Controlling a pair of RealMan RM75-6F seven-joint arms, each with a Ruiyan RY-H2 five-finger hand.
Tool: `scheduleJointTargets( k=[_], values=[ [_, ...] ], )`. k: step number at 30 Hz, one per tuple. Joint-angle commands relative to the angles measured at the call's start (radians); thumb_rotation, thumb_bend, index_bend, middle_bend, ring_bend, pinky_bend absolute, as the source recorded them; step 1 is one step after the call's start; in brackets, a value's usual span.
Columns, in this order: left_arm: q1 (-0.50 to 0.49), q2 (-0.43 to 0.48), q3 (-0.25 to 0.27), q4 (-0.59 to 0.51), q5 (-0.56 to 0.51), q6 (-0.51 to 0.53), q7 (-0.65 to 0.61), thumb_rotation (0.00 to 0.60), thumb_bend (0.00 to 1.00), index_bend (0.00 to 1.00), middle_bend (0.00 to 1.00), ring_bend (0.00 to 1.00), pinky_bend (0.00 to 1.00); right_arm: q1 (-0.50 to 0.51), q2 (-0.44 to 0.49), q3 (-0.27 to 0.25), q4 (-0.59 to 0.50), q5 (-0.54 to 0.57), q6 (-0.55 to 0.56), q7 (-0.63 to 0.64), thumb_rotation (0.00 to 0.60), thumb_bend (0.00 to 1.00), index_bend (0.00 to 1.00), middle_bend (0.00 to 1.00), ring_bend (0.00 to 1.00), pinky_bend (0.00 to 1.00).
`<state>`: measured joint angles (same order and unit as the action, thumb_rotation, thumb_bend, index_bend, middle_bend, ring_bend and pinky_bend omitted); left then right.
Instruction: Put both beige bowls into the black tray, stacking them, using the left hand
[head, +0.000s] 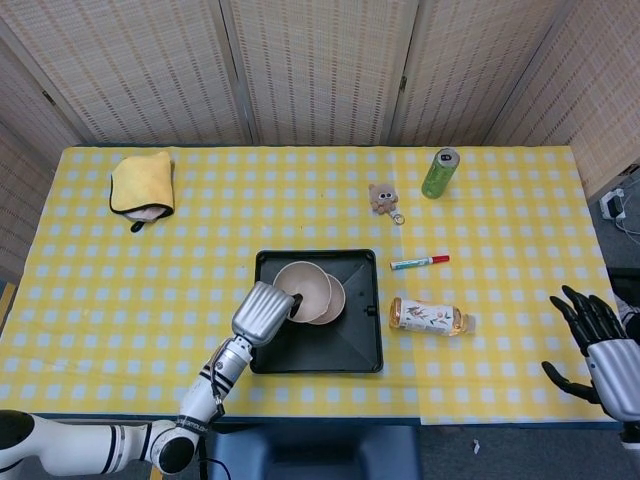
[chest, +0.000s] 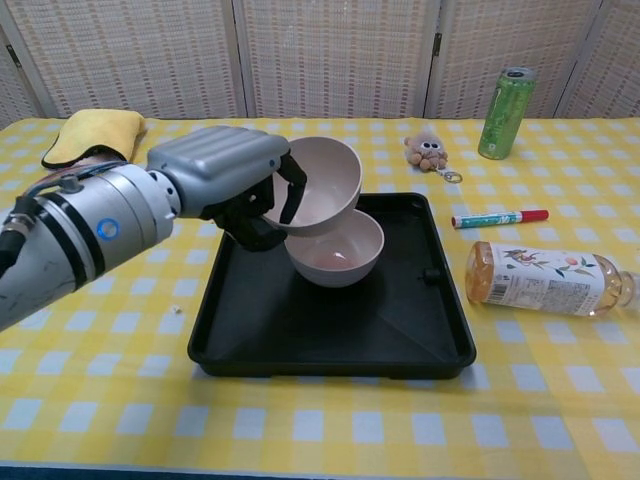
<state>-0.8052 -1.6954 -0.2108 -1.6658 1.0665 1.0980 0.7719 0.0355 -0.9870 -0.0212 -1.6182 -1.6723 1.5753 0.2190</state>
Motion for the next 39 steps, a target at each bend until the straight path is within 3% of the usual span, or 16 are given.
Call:
scheduleJointTargets(
  k=[1,12,24,35,39],
  values=[
    [-0.016,-0.018,-0.001,0.025,-0.017,-0.013,0.002,0.600,0.54,0.66,1.00,1.00,1.00,-0.001,0.000,0.001,0.001,0.004,-0.001,0.003,0.600,0.31,0.00,0.00,0.00,0.00],
    [-0.051,-0.061,0.008,0.121,-0.035,-0.052,-0.031,0.600,0.55,0.64,1.00,1.00,1.00,0.002,0.002,0.014,0.000,0.036,-0.015,0.012,0.600,0.31,0.00,0.00,0.00,0.00],
    [-0.075,-0.095,0.010,0.143,-0.077,-0.059,-0.017,0.600,0.57,0.62,1.00,1.00,1.00,0.006,0.006,0.018,-0.003,0.057,-0.038,-0.007,0.600,0.31,0.00,0.00,0.00,0.00],
    [-0.076,-0.109,0.017,0.143,-0.065,-0.022,-0.024,0.600,0.55,0.45,1.00,1.00,1.00,0.001,0.008,0.019,-0.012,0.055,-0.033,-0.011,0.600,0.31,0.00,0.00,0.00,0.00],
    [-0.053,-0.070,0.032,0.074,-0.012,0.044,-0.006,0.600,0.54,0.36,1.00,1.00,1.00,0.002,0.008,0.017,-0.011,0.045,-0.033,-0.010,0.600,0.31,0.00,0.00,0.00,0.00]
  ],
)
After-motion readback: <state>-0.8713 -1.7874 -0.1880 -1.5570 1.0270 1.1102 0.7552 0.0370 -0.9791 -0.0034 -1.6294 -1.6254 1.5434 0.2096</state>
